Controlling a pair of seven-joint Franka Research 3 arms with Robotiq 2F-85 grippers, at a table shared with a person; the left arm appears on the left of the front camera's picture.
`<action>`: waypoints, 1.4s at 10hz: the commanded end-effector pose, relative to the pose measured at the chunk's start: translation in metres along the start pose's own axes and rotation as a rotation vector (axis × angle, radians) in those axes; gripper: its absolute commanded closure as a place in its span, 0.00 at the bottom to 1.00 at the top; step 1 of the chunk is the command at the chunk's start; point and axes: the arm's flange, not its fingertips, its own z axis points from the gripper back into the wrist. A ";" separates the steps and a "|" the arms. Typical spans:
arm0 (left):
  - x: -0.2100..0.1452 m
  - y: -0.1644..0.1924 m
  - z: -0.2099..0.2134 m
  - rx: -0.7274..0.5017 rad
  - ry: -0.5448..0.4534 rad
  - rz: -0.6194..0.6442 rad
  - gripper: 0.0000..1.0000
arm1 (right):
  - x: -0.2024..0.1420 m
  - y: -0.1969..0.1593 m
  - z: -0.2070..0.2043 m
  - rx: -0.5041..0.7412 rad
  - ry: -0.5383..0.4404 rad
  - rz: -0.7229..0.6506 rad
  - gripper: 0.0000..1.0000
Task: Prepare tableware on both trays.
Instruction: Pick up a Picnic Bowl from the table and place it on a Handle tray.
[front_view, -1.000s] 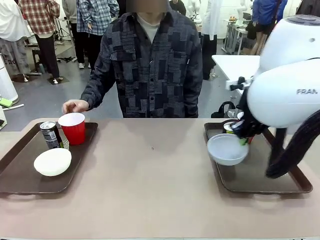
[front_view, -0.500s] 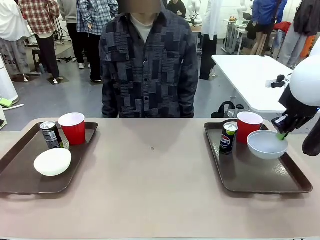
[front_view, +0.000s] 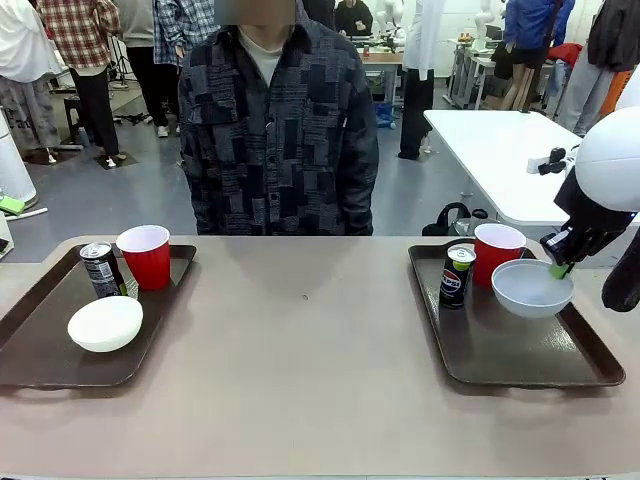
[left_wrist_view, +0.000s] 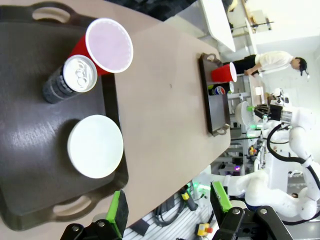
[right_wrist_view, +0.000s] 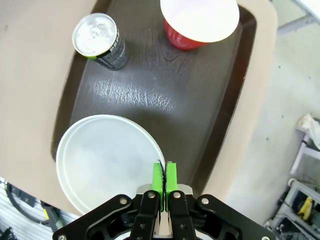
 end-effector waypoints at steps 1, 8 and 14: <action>0.002 -0.002 0.001 -0.021 -0.002 -0.010 0.13 | 0.007 -0.013 -0.046 0.026 0.000 0.026 0.97; 0.002 -0.002 0.001 -0.021 -0.002 -0.010 0.13 | 0.014 -0.014 -0.109 -0.007 0.040 0.034 0.97; 0.002 -0.002 0.001 -0.021 -0.002 -0.010 0.13 | 0.013 -0.013 -0.096 -0.023 0.074 0.028 0.17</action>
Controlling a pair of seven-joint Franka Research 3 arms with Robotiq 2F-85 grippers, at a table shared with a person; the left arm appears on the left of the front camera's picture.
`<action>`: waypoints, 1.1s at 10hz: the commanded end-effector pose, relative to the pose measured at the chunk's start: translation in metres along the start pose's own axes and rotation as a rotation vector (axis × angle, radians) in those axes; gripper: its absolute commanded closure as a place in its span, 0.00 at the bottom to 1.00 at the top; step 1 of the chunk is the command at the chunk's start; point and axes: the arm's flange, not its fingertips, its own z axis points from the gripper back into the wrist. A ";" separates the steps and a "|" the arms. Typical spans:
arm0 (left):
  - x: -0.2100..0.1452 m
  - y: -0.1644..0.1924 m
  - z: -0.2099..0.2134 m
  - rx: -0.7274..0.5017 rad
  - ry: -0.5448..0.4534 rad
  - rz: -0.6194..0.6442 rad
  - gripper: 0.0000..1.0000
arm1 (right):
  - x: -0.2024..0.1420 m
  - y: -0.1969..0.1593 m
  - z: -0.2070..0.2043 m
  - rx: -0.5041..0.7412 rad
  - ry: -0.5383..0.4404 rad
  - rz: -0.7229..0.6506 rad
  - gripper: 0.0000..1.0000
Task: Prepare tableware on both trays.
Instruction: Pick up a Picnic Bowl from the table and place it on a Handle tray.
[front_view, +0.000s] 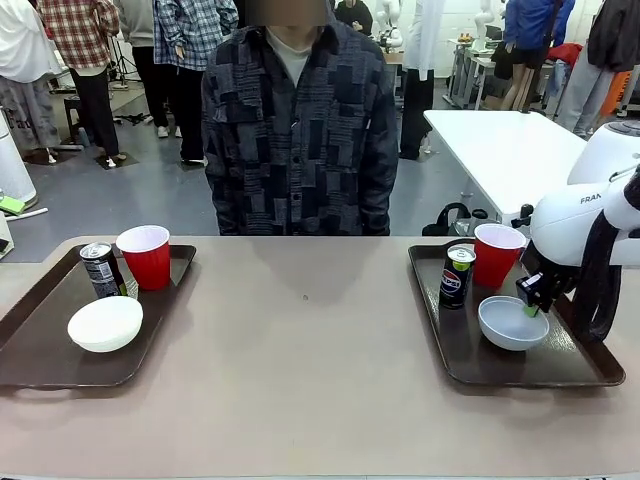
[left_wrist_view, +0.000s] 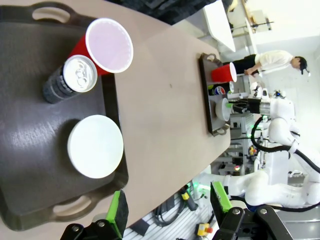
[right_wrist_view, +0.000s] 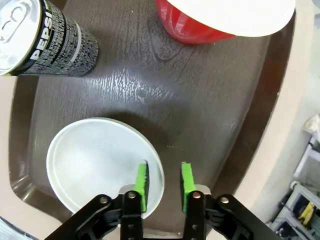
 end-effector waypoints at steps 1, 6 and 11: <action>0.002 -0.002 0.001 -0.020 -0.002 -0.010 0.13 | -0.004 -0.003 0.022 -0.047 0.017 -0.002 0.05; 0.002 -0.002 0.001 -0.020 -0.002 -0.010 0.13 | -0.021 0.000 0.088 -0.040 0.116 -0.026 0.11; 0.002 -0.002 0.001 -0.020 -0.002 -0.010 0.13 | -0.044 0.009 0.150 0.043 0.116 0.001 0.00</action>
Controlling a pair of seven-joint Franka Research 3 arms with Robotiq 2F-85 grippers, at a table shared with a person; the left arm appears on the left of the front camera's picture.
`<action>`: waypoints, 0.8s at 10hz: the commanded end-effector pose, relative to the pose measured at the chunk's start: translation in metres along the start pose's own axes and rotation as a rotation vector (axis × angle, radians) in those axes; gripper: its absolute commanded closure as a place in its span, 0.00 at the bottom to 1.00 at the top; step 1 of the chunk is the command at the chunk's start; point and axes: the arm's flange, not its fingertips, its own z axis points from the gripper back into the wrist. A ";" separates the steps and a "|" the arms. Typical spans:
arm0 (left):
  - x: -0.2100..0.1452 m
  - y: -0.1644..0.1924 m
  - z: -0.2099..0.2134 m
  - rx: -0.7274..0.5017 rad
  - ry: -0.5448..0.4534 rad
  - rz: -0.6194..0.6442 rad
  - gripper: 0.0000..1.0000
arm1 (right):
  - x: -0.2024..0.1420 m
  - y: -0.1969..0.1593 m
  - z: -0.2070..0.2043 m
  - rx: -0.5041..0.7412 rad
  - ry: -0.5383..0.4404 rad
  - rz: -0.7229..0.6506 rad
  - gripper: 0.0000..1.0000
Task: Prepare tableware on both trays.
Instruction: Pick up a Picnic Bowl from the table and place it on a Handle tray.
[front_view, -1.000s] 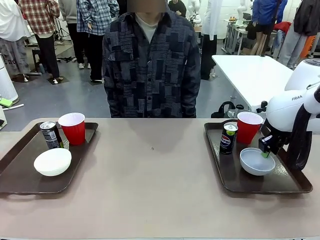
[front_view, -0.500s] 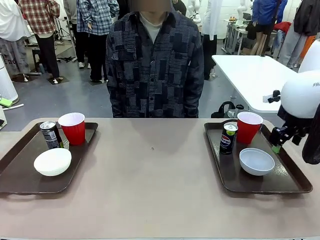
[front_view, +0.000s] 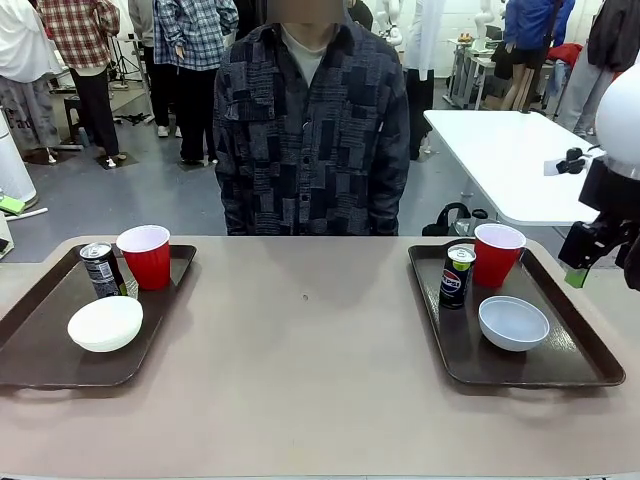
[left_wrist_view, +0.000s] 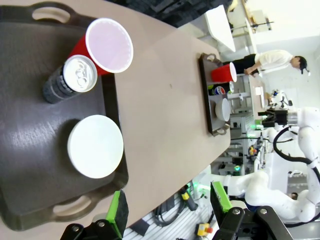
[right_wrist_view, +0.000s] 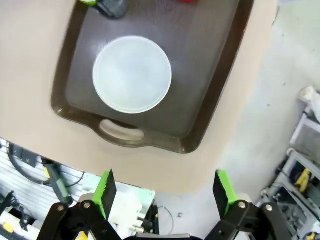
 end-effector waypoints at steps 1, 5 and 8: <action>0.002 -0.002 0.001 -0.020 -0.002 -0.010 0.13 | 0.006 -0.003 -0.011 -0.008 0.009 0.000 0.00; 0.002 -0.002 0.001 -0.020 -0.002 -0.010 0.13 | 0.006 -0.003 -0.011 -0.008 0.009 0.000 0.00; 0.002 -0.002 0.001 -0.020 -0.002 -0.010 0.13 | 0.006 -0.003 -0.011 -0.008 0.009 0.000 0.00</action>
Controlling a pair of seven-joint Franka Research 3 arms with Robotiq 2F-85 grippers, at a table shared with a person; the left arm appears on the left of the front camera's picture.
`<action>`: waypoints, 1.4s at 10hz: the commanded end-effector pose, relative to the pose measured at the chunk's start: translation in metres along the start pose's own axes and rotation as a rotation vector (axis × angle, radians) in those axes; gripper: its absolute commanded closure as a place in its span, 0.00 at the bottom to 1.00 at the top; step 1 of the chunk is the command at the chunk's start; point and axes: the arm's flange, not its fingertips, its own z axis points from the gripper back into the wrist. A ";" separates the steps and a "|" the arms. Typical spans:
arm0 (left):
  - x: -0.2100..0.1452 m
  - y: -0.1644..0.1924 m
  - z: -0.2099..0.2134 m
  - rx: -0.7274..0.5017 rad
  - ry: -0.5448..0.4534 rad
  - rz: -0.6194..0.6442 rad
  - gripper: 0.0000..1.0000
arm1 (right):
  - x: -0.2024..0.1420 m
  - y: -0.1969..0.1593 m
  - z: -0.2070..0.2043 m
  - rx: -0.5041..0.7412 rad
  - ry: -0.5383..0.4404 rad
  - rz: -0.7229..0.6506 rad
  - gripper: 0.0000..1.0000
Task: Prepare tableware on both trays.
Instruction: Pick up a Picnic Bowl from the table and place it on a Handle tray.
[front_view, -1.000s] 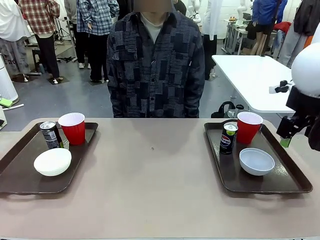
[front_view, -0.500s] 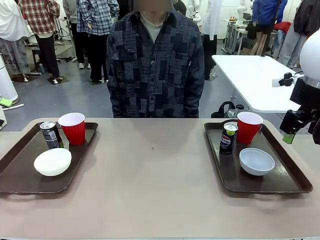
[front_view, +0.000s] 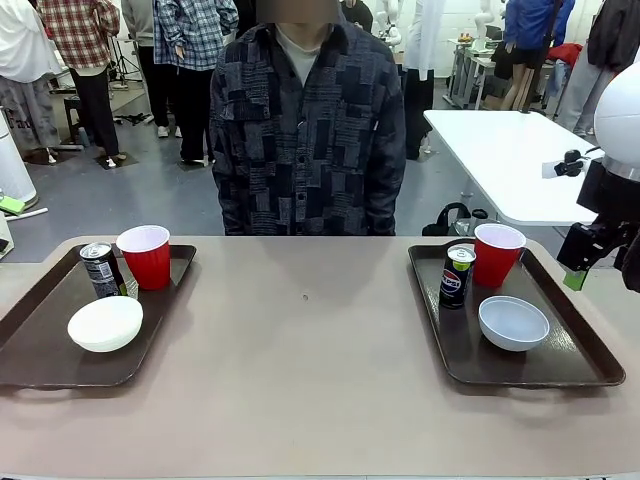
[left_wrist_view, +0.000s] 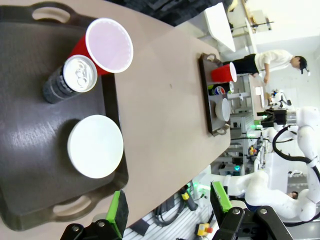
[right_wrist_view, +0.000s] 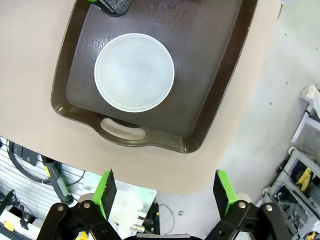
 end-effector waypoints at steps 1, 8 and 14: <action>0.002 -0.002 0.001 -0.020 -0.002 -0.010 0.13 | 0.002 -0.003 -0.002 -0.012 -0.010 -0.002 0.00; 0.002 -0.002 0.001 -0.020 -0.002 -0.010 0.13 | 0.004 -0.082 0.010 1.457 -0.270 -0.638 0.00; 0.002 -0.002 0.001 -0.020 -0.002 -0.010 0.13 | -0.073 -0.120 0.015 1.469 -0.362 -0.603 0.00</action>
